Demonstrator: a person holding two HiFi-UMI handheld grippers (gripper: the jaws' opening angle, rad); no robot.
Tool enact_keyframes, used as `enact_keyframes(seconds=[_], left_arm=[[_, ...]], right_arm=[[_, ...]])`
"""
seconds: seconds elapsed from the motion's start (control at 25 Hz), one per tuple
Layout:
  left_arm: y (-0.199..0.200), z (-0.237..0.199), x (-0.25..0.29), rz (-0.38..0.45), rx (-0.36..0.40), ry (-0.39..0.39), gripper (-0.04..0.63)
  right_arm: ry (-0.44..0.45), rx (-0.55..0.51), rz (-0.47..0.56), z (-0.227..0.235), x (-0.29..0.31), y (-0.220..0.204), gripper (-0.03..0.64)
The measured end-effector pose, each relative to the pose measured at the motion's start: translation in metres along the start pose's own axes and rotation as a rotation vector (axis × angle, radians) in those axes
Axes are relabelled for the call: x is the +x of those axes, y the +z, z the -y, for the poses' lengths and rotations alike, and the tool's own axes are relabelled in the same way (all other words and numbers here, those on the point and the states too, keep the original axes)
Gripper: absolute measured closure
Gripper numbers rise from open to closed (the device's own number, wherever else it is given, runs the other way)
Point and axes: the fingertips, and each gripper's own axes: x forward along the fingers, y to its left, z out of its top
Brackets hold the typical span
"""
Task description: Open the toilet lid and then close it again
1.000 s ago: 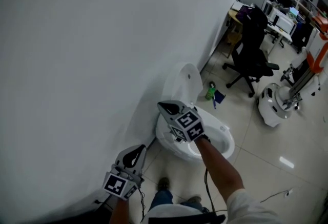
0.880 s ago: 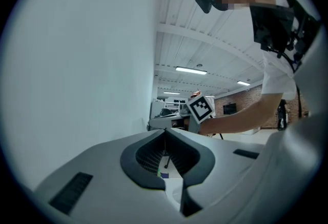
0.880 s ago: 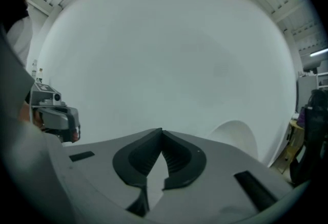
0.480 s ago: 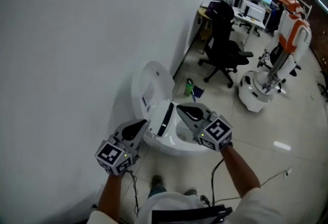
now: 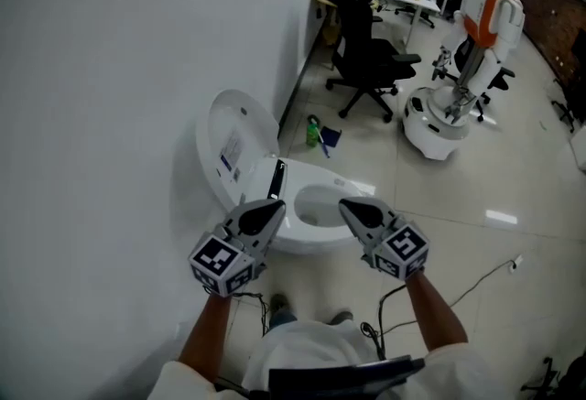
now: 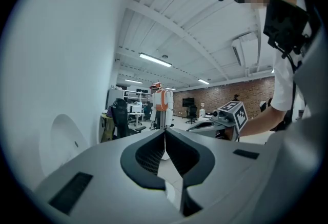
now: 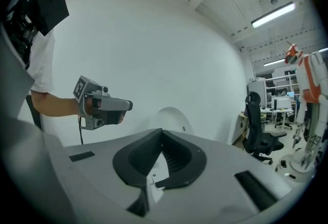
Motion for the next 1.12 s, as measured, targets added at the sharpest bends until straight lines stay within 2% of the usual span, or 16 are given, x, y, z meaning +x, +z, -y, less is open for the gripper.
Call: enact_keyframes(seconds=[0.24, 0.56, 0.68, 0.8, 0.92, 1.12], left_arm=[[-0.011, 0.025, 0.011, -0.023, 0.001, -0.038, 0.592], [-0.014, 0.03, 0.011, -0.01, 0.006, -0.031, 0.592], [-0.016, 0.035, 0.013, -0.04, 0.017, -0.046, 0.592], [-0.02, 0.033, 0.014, -0.067, 0.015, -0.012, 0.592], [-0.014, 0.032, 0.014, -0.016, 0.011, 0.024, 0.592], [-0.008, 0.033, 0.022, 0.007, 0.028, 0.079, 0.592]], right_arm=[[-0.027, 0.002, 0.025, 0.0, -0.018, 0.003, 0.616], [-0.043, -0.013, 0.027, -0.003, -0.03, 0.0, 0.616], [-0.047, -0.011, 0.029, -0.002, -0.034, 0.0, 0.616], [-0.048, -0.008, 0.032, -0.002, -0.037, 0.0, 0.616], [-0.05, -0.003, 0.041, 0.0, -0.042, 0.001, 0.616], [-0.044, -0.01, 0.059, 0.012, -0.059, 0.003, 0.615]])
